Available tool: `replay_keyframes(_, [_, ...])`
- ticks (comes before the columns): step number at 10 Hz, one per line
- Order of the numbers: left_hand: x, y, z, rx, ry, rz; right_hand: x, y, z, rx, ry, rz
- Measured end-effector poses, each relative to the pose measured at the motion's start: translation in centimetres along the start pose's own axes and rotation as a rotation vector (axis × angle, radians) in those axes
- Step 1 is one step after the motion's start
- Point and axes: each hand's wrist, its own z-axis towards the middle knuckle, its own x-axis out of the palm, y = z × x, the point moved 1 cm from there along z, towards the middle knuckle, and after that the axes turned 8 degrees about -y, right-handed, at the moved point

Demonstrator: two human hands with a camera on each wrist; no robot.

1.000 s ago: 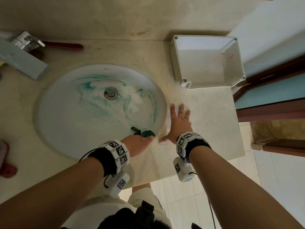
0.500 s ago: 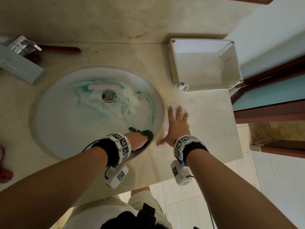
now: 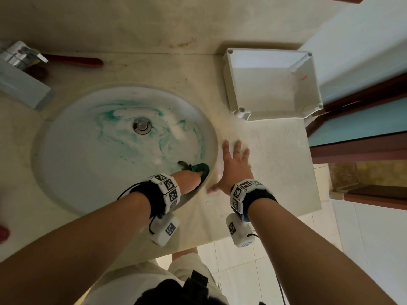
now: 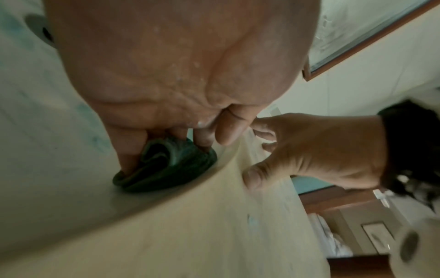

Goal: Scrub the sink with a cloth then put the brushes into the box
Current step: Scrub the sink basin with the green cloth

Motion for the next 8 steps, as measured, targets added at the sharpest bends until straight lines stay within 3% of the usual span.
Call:
replay_keyframes(1, [-1.8, -1.9, 1.9, -0.057, 0.059, 0.032, 0.1, 0.1, 0.1, -0.001, 0.005, -0.001])
replay_keyframes(2, [-2.3, -2.4, 2.5, -0.049, -0.007, 0.011, 0.1, -0.2, 0.1, 0.005, 0.004, 0.003])
replay_keyframes(3, [-1.0, -1.0, 0.9, 0.086, 0.014, 0.102, 0.2, -0.3, -0.1, 0.009, 0.003, -0.006])
replay_keyframes(4, [0.3, -0.6, 0.2, 0.127, 0.040, 0.207, 0.1, -0.1, 0.1, 0.005, 0.005, -0.029])
replay_keyframes(6, [-2.6, -2.3, 1.5, 0.091, 0.039, 0.057, -0.6, 0.0, 0.3, -0.012, 0.006, -0.134])
replay_keyframes(7, [-2.8, -1.7, 2.6, 0.221, -0.032, 0.067, -1.7, 0.1, 0.9, -0.034, 0.004, -0.192])
replay_keyframes(8, [-2.3, -1.8, 0.8, 0.207, 0.002, 0.157, -2.2, 0.4, 1.4, -0.086, 0.007, -0.263])
